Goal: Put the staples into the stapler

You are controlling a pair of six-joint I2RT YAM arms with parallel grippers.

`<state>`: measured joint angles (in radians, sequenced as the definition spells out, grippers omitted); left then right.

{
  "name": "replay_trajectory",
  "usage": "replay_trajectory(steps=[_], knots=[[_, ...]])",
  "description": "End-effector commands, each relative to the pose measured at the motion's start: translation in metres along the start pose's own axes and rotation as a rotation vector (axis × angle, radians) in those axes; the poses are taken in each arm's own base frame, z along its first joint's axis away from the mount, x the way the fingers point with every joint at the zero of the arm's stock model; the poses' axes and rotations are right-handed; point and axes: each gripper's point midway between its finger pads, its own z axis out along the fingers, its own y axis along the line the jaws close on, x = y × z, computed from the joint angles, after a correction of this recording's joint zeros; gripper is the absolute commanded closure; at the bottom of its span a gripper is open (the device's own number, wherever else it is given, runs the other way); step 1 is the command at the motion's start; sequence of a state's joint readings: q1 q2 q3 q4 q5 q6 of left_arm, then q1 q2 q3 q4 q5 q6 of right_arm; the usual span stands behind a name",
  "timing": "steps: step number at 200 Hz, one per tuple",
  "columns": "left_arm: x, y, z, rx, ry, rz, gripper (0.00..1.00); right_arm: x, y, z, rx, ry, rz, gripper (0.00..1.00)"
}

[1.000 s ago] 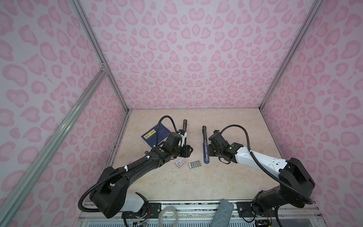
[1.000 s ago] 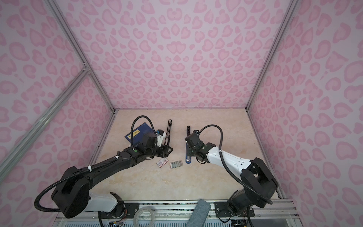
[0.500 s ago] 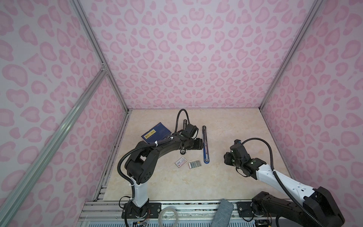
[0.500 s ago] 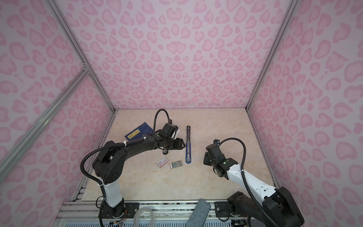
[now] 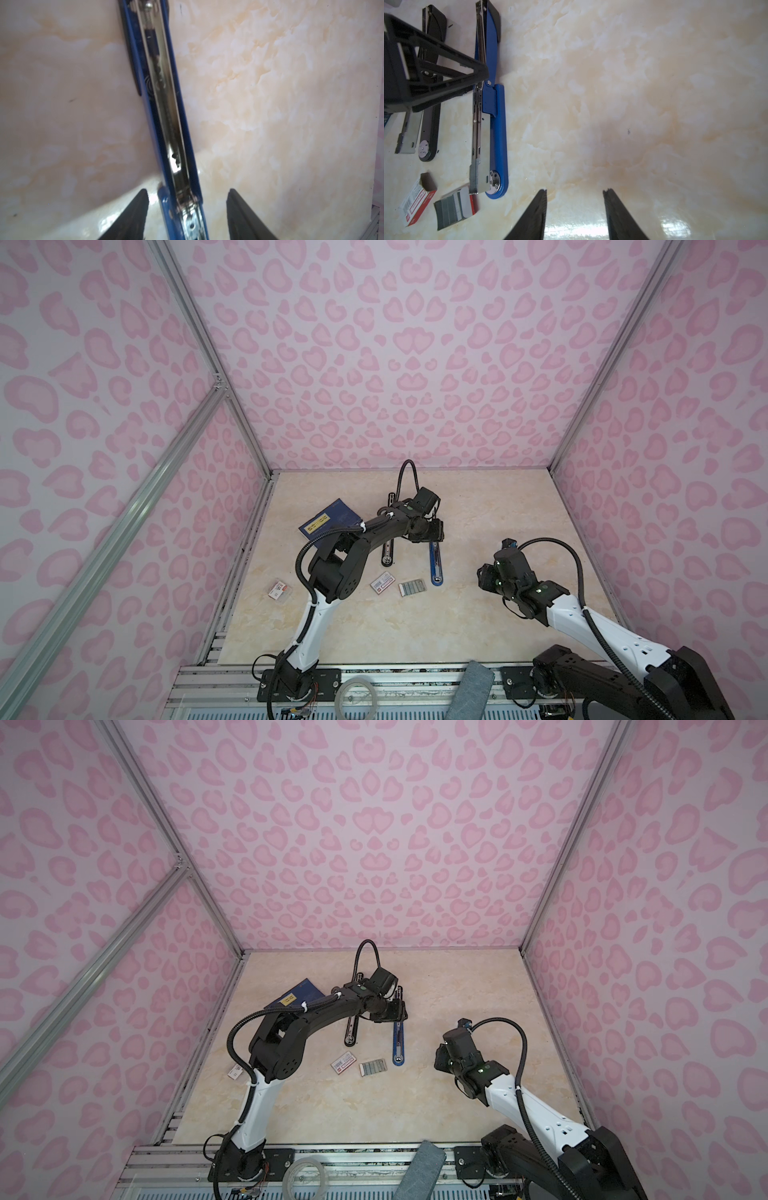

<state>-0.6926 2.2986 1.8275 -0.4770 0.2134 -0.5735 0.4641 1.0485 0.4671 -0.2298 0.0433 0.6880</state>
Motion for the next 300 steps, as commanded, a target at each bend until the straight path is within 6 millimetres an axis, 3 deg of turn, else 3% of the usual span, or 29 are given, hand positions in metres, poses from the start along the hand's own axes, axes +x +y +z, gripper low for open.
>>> replay_trajectory(steps=[1,25,63,91,112,145,172,214,233,258,281,300], knots=[[0.000,-0.005,0.009,0.018,0.045,0.013,0.38,0.003,-0.002,0.002,-0.007,0.004,0.011,0.52],[-0.009,-0.021,0.019,0.077,0.054,0.023,0.38,0.006,-0.003,0.003,-0.006,0.009,0.022,0.53],[-0.019,-0.063,0.022,0.198,0.049,0.080,0.38,0.014,0.000,0.012,-0.029,0.045,0.024,0.53],[-0.014,-0.088,0.022,0.286,0.070,0.120,0.38,0.023,0.014,0.023,-0.086,0.104,0.009,0.55],[-0.010,-0.093,0.017,0.298,0.076,0.144,0.38,0.027,0.025,0.033,-0.141,0.127,0.017,0.57],[-0.016,-0.073,-0.018,0.208,-0.002,0.170,0.39,0.029,0.050,0.045,-0.197,0.141,-0.021,0.59],[-0.020,-0.040,-0.057,0.143,-0.104,0.129,0.38,0.031,0.071,0.057,-0.225,0.152,-0.047,0.60],[-0.009,0.008,-0.112,0.111,-0.264,0.016,0.38,0.027,0.091,0.076,-0.247,0.158,-0.055,0.63],[0.006,0.029,-0.124,0.075,-0.299,-0.015,0.38,0.025,0.100,0.086,-0.259,0.169,-0.061,0.65],[0.013,0.039,-0.145,0.091,-0.364,-0.058,0.38,0.021,0.114,0.096,-0.275,0.175,-0.075,0.68],[0.018,0.059,-0.151,0.116,-0.371,-0.160,0.37,0.018,0.123,0.100,-0.287,0.175,-0.086,0.68],[0.021,0.064,-0.150,0.156,-0.338,-0.185,0.36,0.014,0.122,0.095,-0.282,0.169,-0.106,0.67]])
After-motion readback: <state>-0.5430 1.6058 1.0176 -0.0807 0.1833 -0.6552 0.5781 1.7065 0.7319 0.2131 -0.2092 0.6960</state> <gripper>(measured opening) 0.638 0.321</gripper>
